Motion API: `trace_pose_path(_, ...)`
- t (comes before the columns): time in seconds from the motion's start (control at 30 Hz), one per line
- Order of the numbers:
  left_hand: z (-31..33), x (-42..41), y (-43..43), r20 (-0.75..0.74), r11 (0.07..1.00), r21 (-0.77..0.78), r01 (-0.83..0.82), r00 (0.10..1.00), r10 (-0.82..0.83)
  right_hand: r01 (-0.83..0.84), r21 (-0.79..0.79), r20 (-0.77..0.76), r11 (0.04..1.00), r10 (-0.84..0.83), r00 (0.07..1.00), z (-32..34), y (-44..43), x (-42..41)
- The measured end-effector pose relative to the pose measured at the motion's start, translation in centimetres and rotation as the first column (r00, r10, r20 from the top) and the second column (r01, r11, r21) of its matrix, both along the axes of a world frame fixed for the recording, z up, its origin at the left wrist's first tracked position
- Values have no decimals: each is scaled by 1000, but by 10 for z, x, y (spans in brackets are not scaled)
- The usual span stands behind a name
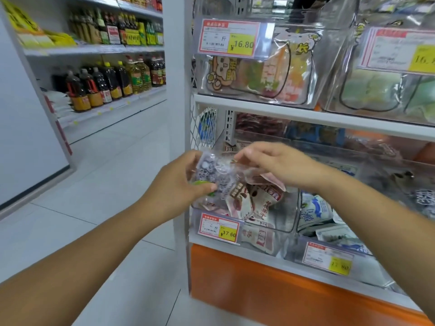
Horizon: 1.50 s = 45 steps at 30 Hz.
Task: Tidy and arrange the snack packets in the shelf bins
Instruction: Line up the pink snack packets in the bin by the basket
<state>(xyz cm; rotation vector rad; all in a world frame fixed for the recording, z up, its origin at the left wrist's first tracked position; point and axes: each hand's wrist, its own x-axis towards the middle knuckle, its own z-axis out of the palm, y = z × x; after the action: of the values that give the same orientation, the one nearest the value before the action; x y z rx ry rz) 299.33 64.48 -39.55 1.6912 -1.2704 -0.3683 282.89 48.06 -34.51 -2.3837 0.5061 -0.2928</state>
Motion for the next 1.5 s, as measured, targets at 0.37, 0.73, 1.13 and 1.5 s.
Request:
trace_pose_path(0.37,3,32,29,57,979,44,-200,979,198,-504,-535,-606,678,108,788,-45,-13,49)
trace_pose_path(0.73,7,32,23,3,981,31,-193,981,193,-273,-610,-271,744,128,954,-33,-18,56)
trace_pose_path(1.13,14,40,28,-35,976,-24,-217,976,216,-536,-457,-747,709,21,665,-45,-26,31)
trace_pose_path(1.5,14,35,25,-13,981,-42,-188,982,187,101,-498,-360,861,-312,879,-37,-75,89)
